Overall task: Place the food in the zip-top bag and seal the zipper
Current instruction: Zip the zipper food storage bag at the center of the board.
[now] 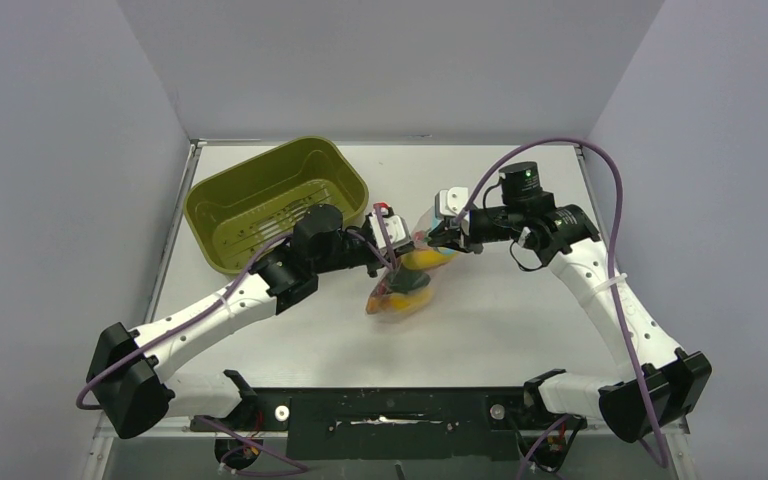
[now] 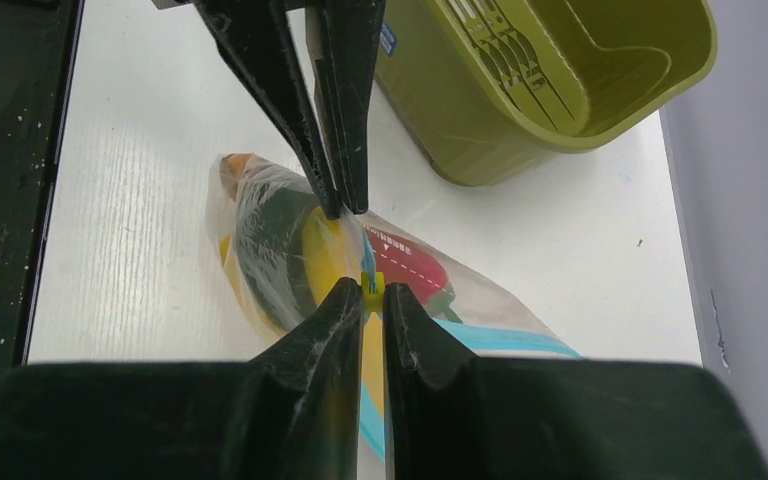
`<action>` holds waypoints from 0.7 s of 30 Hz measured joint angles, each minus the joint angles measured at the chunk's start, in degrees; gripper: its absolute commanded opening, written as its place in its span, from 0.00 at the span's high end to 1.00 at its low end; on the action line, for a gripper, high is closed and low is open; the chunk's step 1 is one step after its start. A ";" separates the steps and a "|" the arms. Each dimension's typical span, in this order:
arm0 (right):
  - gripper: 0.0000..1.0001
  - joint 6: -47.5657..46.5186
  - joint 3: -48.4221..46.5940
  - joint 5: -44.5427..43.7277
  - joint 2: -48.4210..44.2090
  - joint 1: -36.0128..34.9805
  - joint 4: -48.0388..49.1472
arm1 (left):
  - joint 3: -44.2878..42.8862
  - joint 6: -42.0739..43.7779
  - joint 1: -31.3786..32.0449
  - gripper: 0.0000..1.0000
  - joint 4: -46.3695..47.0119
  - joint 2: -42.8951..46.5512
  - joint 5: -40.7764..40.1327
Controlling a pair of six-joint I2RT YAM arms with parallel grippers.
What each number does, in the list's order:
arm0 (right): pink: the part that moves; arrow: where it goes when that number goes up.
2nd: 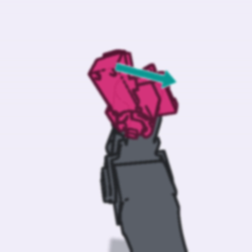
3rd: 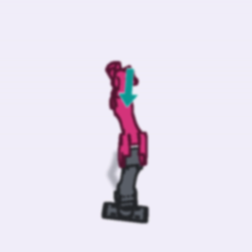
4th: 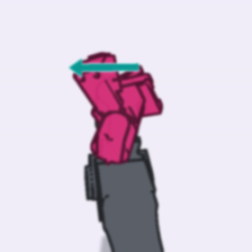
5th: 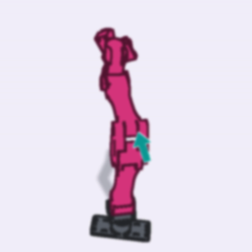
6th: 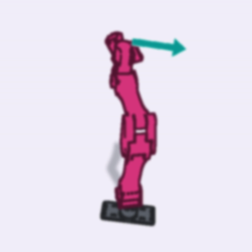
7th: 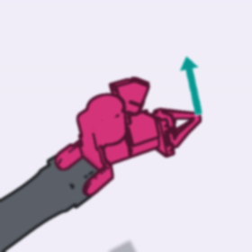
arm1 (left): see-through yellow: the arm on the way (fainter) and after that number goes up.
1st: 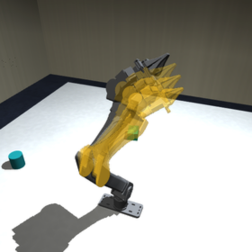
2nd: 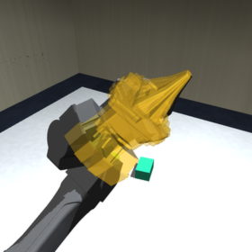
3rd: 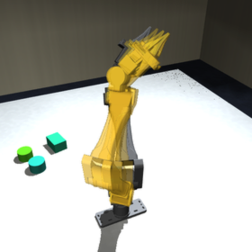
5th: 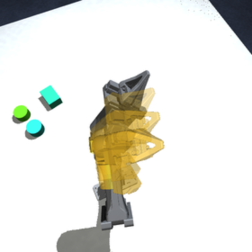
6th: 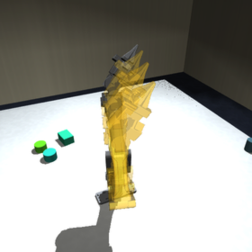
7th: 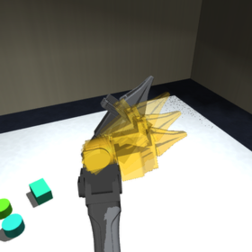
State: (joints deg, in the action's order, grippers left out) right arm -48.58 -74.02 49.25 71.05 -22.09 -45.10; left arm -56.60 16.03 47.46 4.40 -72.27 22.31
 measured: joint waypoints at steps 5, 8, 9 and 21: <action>1.00 1.68 0.00 -0.46 0.11 -0.61 2.43 | 0.00 -1.90 -0.17 0.64 -0.07 0.00 -0.11; 1.00 2.45 0.00 -0.57 0.11 -1.05 3.39 | 0.00 -2.93 -0.33 0.62 -0.17 0.00 -0.24; 1.00 2.56 0.00 -0.59 0.13 -1.22 3.54 | 0.00 -3.19 -0.33 0.61 -0.17 0.00 -0.26; 1.00 3.23 0.00 -0.81 1.07 -3.15 4.44 | -2.95 -6.78 -0.33 0.64 -0.74 -4.74 -1.42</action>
State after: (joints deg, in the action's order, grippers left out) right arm -45.34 -74.02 48.45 72.12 -25.23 -40.66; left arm -59.55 9.26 47.13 3.66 -77.01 20.88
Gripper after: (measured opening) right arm 0.096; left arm 0.393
